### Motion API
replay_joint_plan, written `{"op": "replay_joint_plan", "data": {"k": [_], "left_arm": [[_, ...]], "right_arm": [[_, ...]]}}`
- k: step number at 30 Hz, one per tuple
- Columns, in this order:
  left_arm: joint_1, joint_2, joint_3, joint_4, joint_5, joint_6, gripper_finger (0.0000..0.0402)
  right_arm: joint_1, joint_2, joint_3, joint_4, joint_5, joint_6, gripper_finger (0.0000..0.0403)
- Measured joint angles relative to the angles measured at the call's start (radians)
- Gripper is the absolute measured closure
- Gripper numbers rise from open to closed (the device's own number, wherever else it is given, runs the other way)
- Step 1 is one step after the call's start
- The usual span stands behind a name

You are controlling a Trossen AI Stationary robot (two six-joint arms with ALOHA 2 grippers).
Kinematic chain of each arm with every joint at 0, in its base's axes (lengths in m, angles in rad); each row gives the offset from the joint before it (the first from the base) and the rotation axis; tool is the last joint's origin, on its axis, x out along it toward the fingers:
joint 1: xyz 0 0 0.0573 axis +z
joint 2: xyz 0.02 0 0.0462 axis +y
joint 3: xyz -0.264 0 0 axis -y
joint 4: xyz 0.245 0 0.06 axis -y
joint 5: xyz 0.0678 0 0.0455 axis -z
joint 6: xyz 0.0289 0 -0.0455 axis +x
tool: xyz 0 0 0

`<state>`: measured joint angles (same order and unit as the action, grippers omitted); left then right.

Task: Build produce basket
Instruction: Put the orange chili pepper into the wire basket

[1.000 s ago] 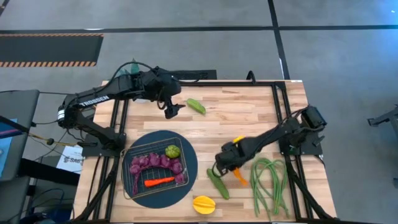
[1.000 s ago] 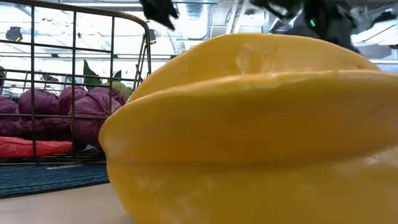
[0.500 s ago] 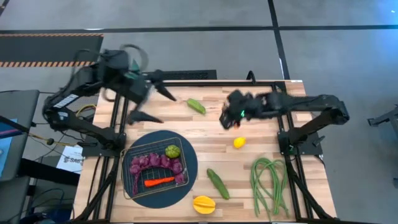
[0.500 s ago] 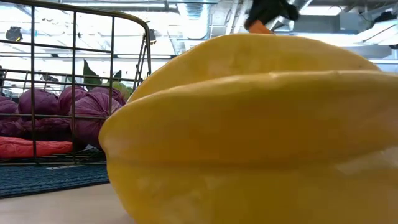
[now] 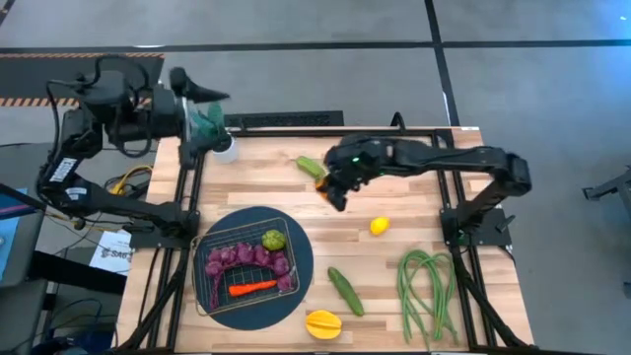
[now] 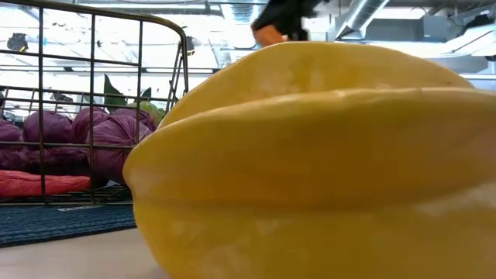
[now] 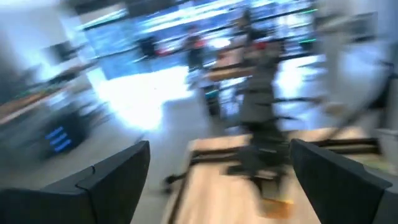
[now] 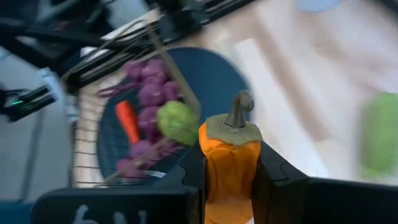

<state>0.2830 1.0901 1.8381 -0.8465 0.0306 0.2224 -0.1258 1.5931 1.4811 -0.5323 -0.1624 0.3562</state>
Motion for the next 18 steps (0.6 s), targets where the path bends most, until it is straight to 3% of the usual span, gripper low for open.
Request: {"op": "replay_joint_plan", "data": {"k": [2,6,10,18], "left_arm": [[0.008,0.001,0.0,-0.045,-0.089,-0.022,0.0031],[0.027,0.01,-0.001,-0.142,-0.166,-0.048,0.0031],[0.043,0.029,-0.001,-0.23,-0.241,-0.079,0.0031],[0.047,0.08,-0.002,-0.272,-0.248,-0.065,0.0031]], "right_arm": [[0.001,0.044,0.0,0.062,-0.061,0.004,0.0328],[0.009,0.101,0.002,0.213,-0.157,0.052,0.0328],[0.023,0.151,0.065,0.189,-0.167,0.054,0.0328],[0.07,0.315,0.242,0.13,-0.169,-0.004,0.0328]]}}
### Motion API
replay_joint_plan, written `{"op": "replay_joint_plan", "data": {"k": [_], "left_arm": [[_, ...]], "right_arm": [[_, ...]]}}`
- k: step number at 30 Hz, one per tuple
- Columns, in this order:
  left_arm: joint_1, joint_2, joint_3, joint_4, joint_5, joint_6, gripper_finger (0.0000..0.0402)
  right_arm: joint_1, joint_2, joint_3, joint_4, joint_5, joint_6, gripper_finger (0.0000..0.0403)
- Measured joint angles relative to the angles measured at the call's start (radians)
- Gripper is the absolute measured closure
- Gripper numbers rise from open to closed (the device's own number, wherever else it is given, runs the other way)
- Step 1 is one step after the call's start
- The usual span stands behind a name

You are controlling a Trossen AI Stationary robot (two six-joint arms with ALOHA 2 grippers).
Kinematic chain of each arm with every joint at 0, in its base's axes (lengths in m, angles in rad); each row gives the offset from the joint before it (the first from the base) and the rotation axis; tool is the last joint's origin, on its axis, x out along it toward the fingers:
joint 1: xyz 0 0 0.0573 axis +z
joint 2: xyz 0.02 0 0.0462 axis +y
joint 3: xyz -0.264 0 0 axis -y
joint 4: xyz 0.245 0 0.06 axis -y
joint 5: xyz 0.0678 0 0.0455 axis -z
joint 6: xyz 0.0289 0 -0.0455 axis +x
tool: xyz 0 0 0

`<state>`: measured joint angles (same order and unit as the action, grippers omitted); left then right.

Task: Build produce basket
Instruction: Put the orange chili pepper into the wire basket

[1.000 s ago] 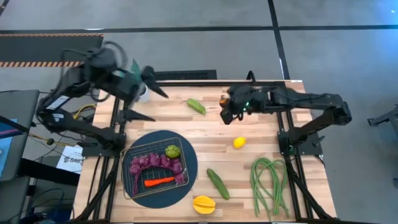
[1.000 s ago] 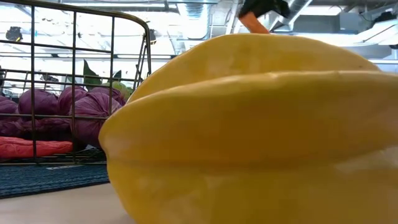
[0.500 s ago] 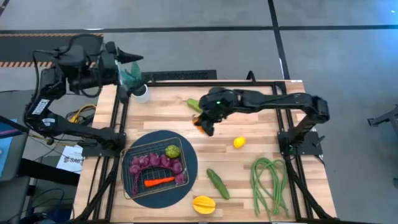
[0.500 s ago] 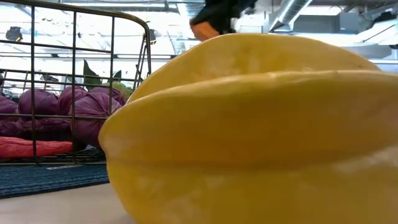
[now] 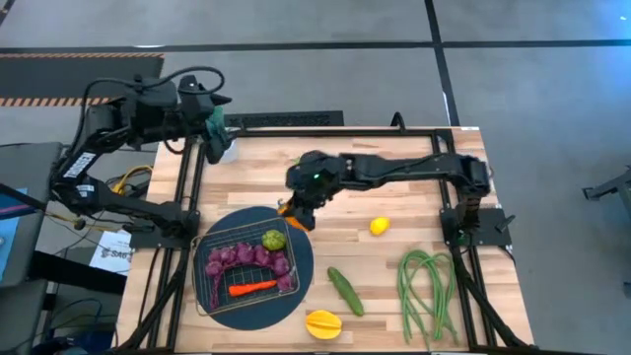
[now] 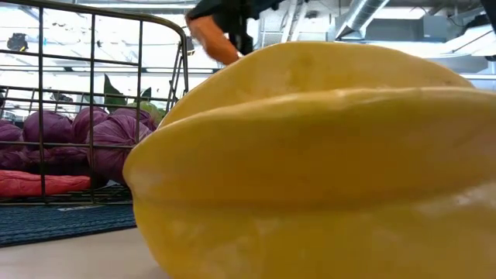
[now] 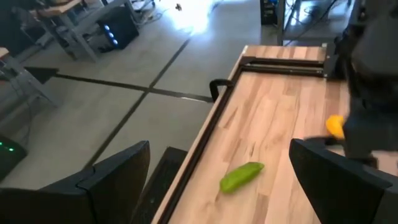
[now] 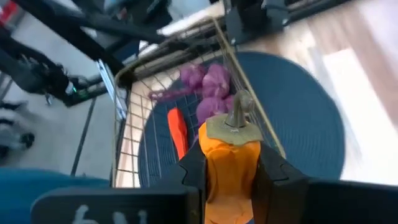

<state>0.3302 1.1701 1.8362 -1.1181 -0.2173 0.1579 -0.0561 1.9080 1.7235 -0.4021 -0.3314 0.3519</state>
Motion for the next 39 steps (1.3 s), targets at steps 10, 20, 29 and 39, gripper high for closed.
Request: {"op": "replay_joint_plan", "data": {"k": [10,20,29,39], "left_arm": [[0.0,0.042,0.0,0.011,0.153,0.0,0.0031],[0.0,0.063,0.0,0.036,0.222,-0.034,0.0031],[0.0,0.065,0.0,0.085,0.335,-0.083,0.0031],[0.0,0.065,0.0,0.248,0.536,-0.109,0.0031]], "right_arm": [[0.047,0.21,0.214,-0.163,-0.001,-0.071,0.0328],[0.07,0.305,0.284,-0.218,0.006,-0.112,0.0328],[0.067,0.253,0.285,-0.307,0.046,-0.198,0.0328],[0.07,0.139,0.284,-0.343,0.126,-0.272,0.0328]]}}
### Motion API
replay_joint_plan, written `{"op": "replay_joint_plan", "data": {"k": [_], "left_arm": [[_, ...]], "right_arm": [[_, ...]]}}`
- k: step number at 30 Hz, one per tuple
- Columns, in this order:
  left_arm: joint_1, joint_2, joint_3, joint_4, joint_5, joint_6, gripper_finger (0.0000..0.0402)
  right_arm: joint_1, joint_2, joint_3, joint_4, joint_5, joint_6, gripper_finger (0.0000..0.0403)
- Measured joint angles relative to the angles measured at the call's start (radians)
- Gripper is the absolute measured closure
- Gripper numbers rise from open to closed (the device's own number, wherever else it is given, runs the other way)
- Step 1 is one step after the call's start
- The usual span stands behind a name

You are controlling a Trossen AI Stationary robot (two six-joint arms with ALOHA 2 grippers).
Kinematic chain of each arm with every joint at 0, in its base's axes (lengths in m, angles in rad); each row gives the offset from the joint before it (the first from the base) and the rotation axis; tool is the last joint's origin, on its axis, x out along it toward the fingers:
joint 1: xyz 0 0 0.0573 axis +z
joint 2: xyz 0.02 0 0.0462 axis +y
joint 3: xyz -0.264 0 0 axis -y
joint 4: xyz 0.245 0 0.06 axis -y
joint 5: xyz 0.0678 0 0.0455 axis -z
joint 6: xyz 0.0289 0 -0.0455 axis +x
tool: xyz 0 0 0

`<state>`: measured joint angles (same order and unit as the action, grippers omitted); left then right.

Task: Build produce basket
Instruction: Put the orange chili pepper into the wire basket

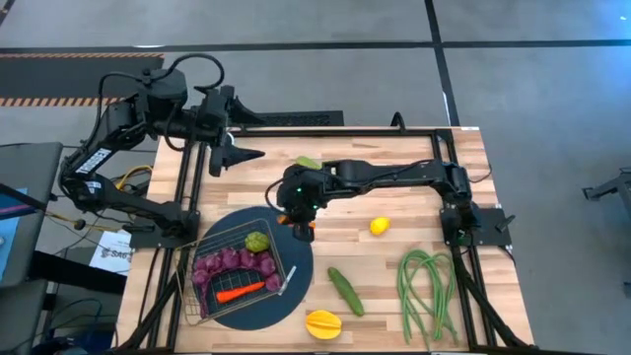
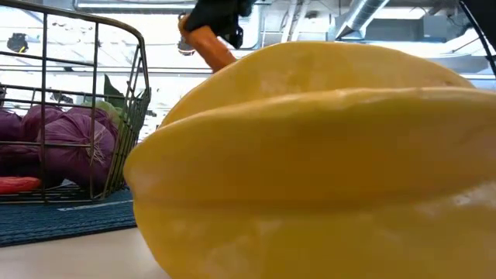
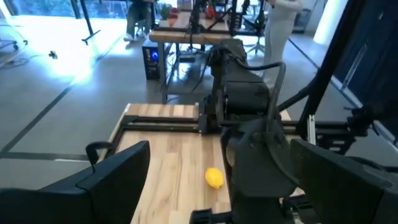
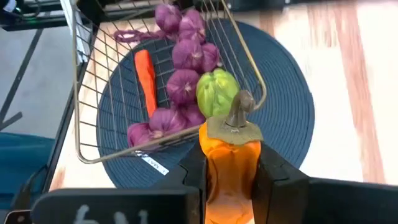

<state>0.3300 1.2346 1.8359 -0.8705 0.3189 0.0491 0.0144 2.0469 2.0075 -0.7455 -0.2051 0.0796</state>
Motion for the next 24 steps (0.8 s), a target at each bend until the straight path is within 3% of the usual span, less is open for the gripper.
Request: {"op": "replay_joint_plan", "data": {"k": [15,24], "left_arm": [[0.0,0.0,0.0,0.021,-0.019,-0.054,0.0031],[0.0,0.0,0.0,-0.042,-0.149,-0.07,0.0031]], "right_arm": [[0.067,0.002,0.0,0.055,-0.003,-0.065,0.0328],[0.099,0.002,0.0,0.088,-0.048,-0.069,0.0328]]}}
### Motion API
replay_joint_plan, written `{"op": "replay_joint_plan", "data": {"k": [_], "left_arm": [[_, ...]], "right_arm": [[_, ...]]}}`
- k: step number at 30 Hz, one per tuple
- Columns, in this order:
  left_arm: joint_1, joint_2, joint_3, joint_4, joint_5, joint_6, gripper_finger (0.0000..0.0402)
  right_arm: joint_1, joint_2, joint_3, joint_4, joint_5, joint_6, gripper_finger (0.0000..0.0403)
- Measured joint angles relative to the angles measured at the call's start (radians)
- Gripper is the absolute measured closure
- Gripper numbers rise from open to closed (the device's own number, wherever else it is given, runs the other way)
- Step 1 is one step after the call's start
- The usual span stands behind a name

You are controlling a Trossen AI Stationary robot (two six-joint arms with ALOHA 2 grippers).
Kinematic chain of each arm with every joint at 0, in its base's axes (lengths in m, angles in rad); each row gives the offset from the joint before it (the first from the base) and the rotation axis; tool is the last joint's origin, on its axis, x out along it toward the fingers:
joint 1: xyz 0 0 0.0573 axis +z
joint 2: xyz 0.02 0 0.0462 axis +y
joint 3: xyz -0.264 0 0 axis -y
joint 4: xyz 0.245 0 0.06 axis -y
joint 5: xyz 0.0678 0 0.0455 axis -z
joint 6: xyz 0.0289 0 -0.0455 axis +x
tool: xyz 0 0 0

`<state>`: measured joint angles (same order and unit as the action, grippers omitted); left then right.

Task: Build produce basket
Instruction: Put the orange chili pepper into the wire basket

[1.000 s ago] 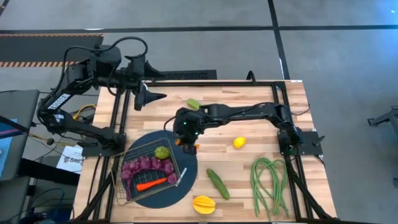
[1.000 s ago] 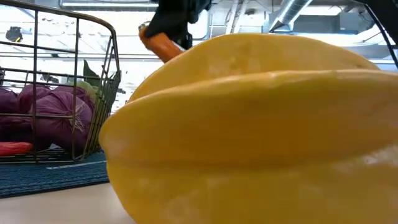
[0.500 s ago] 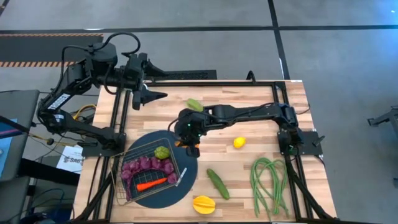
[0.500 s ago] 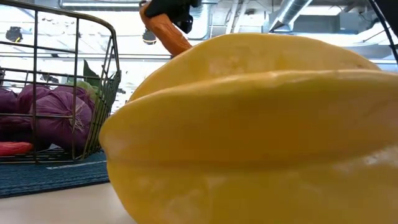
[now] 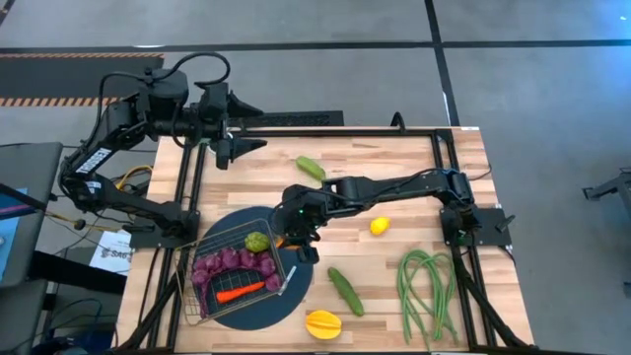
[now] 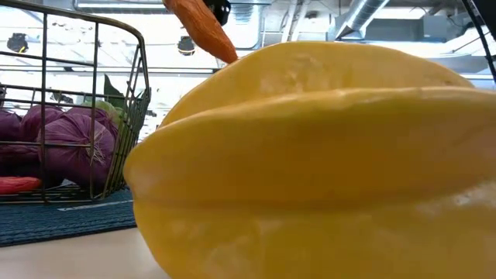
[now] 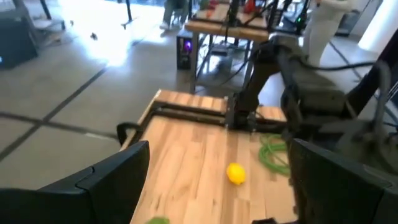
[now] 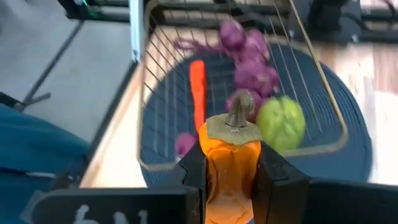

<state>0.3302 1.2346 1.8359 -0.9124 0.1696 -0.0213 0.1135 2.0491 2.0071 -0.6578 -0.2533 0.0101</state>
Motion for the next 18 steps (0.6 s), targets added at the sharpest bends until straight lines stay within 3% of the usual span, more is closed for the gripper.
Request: {"op": "replay_joint_plan", "data": {"k": [6,13,18], "left_arm": [[0.0,0.0,0.0,-0.11,0.0,-0.01,0.0031],[0.0,0.0,0.0,-0.212,0.004,-0.025,0.0031],[0.0,-0.008,0.0,-0.245,0.005,-0.004,0.0031]], "right_arm": [[0.014,0.001,0.056,0.078,-0.024,0.097,0.0328],[0.059,0.001,0.084,0.248,-0.01,0.157,0.0329],[0.069,0.046,0.083,0.277,0.032,0.221,0.0329]]}}
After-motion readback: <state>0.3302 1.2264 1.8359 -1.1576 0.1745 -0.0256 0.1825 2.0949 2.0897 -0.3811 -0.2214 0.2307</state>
